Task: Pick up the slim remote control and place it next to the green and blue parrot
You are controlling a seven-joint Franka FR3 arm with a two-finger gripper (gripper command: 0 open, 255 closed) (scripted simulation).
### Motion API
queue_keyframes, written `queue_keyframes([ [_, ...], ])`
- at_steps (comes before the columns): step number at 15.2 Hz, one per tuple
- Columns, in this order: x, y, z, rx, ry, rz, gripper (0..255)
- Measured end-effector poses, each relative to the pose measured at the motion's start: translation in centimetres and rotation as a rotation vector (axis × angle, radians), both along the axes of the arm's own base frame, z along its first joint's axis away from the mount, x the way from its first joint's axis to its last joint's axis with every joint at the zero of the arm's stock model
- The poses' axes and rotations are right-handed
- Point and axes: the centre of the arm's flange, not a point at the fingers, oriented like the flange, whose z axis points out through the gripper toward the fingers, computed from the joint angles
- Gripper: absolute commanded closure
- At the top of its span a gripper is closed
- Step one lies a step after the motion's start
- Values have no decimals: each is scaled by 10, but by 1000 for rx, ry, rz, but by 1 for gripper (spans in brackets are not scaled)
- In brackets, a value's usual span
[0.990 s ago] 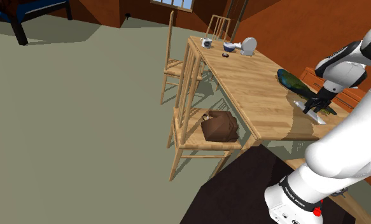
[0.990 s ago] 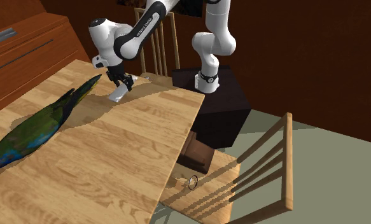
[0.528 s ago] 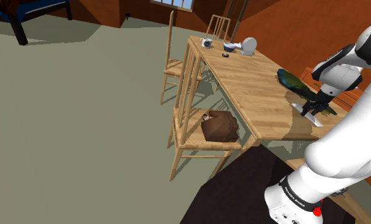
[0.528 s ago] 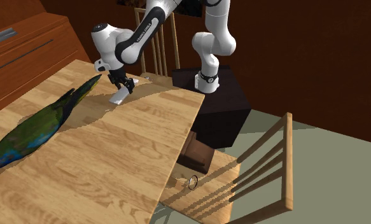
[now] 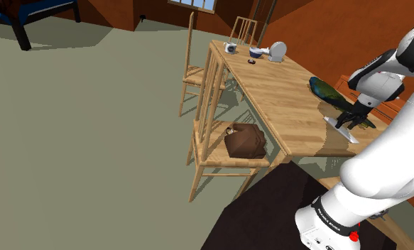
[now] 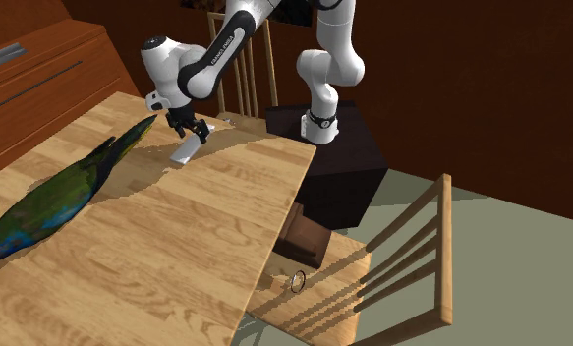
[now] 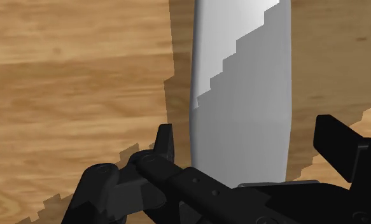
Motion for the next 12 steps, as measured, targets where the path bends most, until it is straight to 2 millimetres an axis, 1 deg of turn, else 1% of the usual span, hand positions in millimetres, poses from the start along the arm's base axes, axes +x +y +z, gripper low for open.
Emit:
queue_keyframes([
  [1, 0, 0, 0, 0, 0, 0, 0],
  [2, -1, 1, 6, 0, 0, 0, 0],
  [5, 0, 0, 39, -1, -2, 0, 0],
  [6, 0, -1, 44, -1, -1, 0, 0],
  [8, 0, 0, 49, 0, -1, 0, 0],
  [12, -1, 0, 50, 0, 0, 0, 0],
])
